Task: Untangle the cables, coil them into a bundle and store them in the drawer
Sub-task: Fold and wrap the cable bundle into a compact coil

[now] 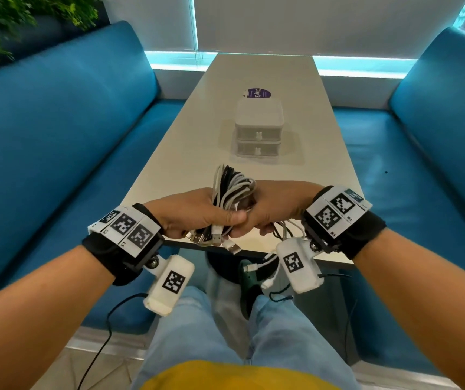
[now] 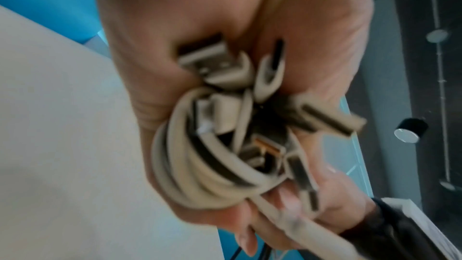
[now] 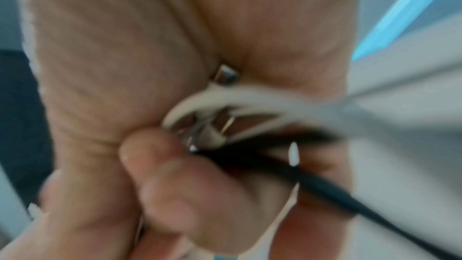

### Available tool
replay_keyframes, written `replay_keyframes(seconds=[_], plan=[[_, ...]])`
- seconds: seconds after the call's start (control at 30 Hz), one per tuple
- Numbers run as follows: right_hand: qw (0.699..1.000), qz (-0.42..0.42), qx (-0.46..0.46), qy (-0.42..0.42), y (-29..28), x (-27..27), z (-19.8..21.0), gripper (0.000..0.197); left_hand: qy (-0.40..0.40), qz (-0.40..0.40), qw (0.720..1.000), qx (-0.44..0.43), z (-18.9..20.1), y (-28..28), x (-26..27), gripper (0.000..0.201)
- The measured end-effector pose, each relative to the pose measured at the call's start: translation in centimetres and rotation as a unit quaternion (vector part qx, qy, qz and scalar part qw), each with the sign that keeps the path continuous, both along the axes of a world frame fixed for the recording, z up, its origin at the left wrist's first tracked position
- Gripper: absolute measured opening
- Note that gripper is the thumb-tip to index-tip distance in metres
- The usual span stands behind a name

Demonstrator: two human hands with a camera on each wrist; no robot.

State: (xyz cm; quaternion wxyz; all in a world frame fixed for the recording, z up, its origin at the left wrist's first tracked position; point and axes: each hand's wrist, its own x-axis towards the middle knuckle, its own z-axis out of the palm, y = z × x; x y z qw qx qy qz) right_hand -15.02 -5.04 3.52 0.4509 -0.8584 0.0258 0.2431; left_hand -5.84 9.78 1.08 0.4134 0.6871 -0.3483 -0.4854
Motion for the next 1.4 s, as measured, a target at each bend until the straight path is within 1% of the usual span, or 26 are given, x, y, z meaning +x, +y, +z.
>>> replay_keyframes(seconds=[0.03,0.07,0.1,0.13,0.2,0.23,0.27,0.33,0.4,0.43,0.47,0.6,0.67,0.73,0.83,0.87,0.93,1.0,1.07,1.1,1.17,1.23,1.33,1.4], plan=[[1.0,0.006,-0.018,-0.013,0.0,-0.3,0.1,0.022,0.016,0.024,1.0,-0.002,-0.3,0.1,0.1,0.088],[0.999,0.015,-0.035,-0.028,0.2,-0.6,0.3,0.021,0.032,0.045,0.998,-0.003,-0.5,0.1,0.1,0.089],[0.998,0.028,-0.046,-0.042,0.4,-1.0,0.5,0.021,0.046,0.062,0.997,-0.003,-0.8,0.1,0.2,0.086],[0.996,0.041,-0.052,-0.053,0.7,-1.3,0.7,0.025,0.053,0.076,0.996,-0.002,-0.9,0.1,0.0,0.076],[0.995,0.043,-0.06,-0.062,1.2,-1.9,0.6,0.032,0.071,0.091,0.993,-0.002,-1.1,0.1,-0.3,0.052],[0.994,0.037,-0.073,-0.073,1.3,-2.1,0.4,0.032,0.085,0.093,0.992,-0.004,-1.2,0.1,-0.4,0.047],[0.991,0.032,-0.094,-0.089,1.5,-2.2,0.2,0.033,0.098,0.089,0.991,-0.008,-1.3,0.1,-0.3,0.048],[0.982,0.02,-0.148,-0.12,1.7,-2.2,-0.3,0.033,0.111,0.083,0.99,-0.014,-1.7,0.1,0.0,0.062],[0.974,0.02,-0.171,-0.146,1.7,-2.2,-0.5,0.022,0.11,0.076,0.991,-0.016,-1.9,0.2,0.3,0.073],[0.973,0.021,-0.167,-0.158,1.6,-2.1,-0.5,0.015,0.113,0.068,0.991,-0.016,-1.9,0.3,0.4,0.074],[0.973,0.02,-0.158,-0.167,1.4,-2.0,-0.3,0.011,0.12,0.056,0.991,-0.018,-1.8,0.4,0.4,0.072],[0.981,0.018,-0.1,-0.165,0.7,-1.7,0.2,0.017,0.131,-0.007,0.991,-0.02,-1.0,0.8,0.3,0.059],[0.981,0.011,-0.093,-0.171,0.6,-1.6,0.3,0.018,0.122,-0.031,0.992,-0.016,-0.6,0.9,0.1,0.053],[0.976,-0.015,-0.112,-0.188,0.2,-1.4,0.0,0.026,0.109,-0.041,0.993,-0.009,-0.5,1.0,-0.1,0.05],[0.964,-0.073,-0.145,-0.212,-0.2,-1.1,-0.5,0.046,0.086,-0.035,0.996,0.012,-0.9,1.0,-0.2,0.048],[0.959,-0.089,-0.157,-0.221,-0.3,-1.0,-0.8,0.052,0.077,-0.031,0.996,0.019,-0.9,1.0,-0.3,0.046],[0.951,-0.113,-0.171,-0.233,-0.4,-0.9,-1.1,0.056,0.053,-0.021,0.998,0.032,-0.9,0.9,-0.6,0.036],[0.947,-0.142,-0.164,-0.238,-0.3,-0.9,-1.3,0.056,0.031,0.004,0.999,0.03,-0.8,0.7,-0.7,0.025],[0.949,-0.154,-0.14,-0.236,-0.5,-0.8,-1.4,0.054,0.008,0.031,0.999,0.022,-0.7,0.5,-0.9,0.024],[0.955,-0.147,-0.126,-0.226,-0.7,-0.8,-1.2,0.05,-0.009,0.039,0.999,0.018,-0.7,0.4,-1.1,0.022],[0.97,-0.114,-0.103,-0.189,-1.2,-0.9,-0.8,0.033,-0.054,0.056,0.997,0.009,-0.8,0.3,-1.4,0.02],[0.974,-0.079,-0.113,-0.177,-1.7,-1.1,-0.6,0.023,-0.084,0.084,0.993,-0.003,-0.7,0.3,-1.4,0.024],[0.958,-0.07,-0.175,-0.214,-2.1,-1.4,-0.9,0.016,-0.068,0.12,0.99,-0.019,-1.0,0.1,-1.1,0.028],[0.949,-0.093,-0.182,-0.238,-2.0,-1.4,-1.4,0.013,-0.027,0.149,0.988,-0.022,-1.1,0.0,-1.2,0.027]])
